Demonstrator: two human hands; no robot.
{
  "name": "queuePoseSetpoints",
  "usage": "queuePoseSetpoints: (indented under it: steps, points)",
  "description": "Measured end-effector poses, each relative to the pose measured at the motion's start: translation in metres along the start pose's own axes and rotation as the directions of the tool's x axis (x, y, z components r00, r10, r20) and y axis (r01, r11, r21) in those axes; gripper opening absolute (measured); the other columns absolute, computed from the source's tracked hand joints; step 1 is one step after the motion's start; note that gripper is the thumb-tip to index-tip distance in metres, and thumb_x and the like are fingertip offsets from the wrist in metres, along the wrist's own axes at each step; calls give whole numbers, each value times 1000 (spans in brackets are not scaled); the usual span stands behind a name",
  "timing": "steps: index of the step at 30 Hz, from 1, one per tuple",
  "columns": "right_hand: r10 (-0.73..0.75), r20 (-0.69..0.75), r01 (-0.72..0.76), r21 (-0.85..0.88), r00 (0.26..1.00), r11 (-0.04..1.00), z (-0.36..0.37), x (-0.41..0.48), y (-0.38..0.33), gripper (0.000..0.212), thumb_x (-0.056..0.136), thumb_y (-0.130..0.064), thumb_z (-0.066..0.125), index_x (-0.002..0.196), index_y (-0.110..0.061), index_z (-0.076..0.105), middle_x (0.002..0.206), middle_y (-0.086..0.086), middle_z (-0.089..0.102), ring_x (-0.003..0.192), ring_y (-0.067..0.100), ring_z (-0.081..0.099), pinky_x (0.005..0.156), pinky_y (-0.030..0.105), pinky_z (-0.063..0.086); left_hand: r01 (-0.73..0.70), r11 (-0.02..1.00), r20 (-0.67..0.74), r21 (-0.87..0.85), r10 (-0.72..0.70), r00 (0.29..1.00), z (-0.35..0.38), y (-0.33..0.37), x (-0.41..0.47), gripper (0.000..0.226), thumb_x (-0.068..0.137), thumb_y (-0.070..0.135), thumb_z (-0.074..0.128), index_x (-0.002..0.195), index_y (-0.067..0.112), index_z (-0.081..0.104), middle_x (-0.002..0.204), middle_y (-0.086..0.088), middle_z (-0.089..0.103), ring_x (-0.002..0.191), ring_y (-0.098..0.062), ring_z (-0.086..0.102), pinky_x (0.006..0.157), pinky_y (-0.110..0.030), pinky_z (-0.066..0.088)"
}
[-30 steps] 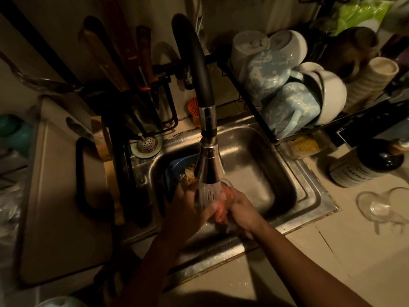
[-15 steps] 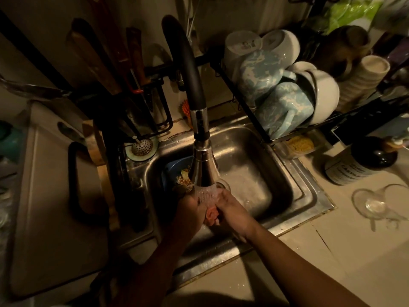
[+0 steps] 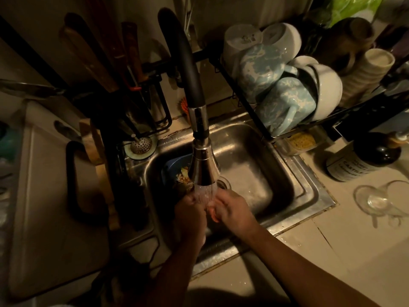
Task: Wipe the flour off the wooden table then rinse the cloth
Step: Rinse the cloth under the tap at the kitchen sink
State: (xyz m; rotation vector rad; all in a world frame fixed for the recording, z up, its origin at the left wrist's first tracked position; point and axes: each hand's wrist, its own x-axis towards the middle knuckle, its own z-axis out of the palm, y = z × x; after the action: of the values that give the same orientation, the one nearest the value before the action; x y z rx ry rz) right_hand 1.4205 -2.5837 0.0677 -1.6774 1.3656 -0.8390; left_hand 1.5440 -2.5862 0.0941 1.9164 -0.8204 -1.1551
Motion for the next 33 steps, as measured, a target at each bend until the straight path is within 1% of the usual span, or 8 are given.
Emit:
queuePoseSetpoints:
  steps: [5,8,10,13,20,25,27,33]
  points:
    - [213,-25,-197,287,977,937,0,-2,-7,16,98,-34,57,113,-36,63,104,-10,70,93,-2,65,82,17,50,85,980,-15,-181,-90,996,3,3,6,37,86,-10,43,102,7,72,96,-14,74,90,-32,72,78,-45,61]
    - [443,187,-403,788,877,465,0,-5,-22,40,101,-46,45,129,-24,62,124,5,69,111,16,66,95,33,52,-3,985,33,-173,9,999,-1,10,5,37,84,-16,44,94,7,71,85,-10,74,77,-19,74,60,-26,58]
    - [499,413,-551,818,762,165,-2,-6,-21,52,96,-61,44,128,-25,64,128,10,67,119,30,62,107,53,45,-31,987,89,-159,45,995,-4,16,-2,36,84,-18,43,93,7,68,76,-8,74,64,-16,73,52,-26,57]
    - [470,554,-641,767,687,33,-7,-1,-14,65,93,-64,48,135,-16,58,130,21,63,117,42,60,109,54,43,-117,987,107,-107,129,986,-9,7,1,29,74,-2,50,84,16,70,80,-9,75,76,-33,72,67,-46,61]
    - [517,462,-665,670,721,329,-22,5,-11,25,104,-17,46,122,-13,62,104,8,74,90,19,69,78,31,55,-204,977,169,55,193,967,-17,-15,7,17,80,24,66,70,11,65,65,6,67,64,-1,62,65,-22,50]
    - [393,261,-463,315,882,829,-20,7,-13,27,84,17,47,102,2,61,80,7,67,76,13,65,65,24,52,-192,951,208,242,142,968,-18,-25,11,14,87,19,60,76,16,69,79,-7,72,77,-26,67,73,-28,52]
    - [312,182,-347,209,932,914,-15,7,-16,21,86,17,46,100,7,58,79,5,59,72,9,58,66,15,46,-102,982,152,160,78,985,-17,-21,13,20,80,29,58,75,13,70,76,-9,73,75,-31,70,72,-42,58]
    - [-9,136,30,-151,991,988,-5,2,-3,36,83,-4,52,107,-31,58,97,0,70,93,20,68,89,30,54,228,959,175,-169,-199,964,-2,-24,25,22,87,-12,57,94,4,72,91,-20,74,70,-20,73,51,-18,52]
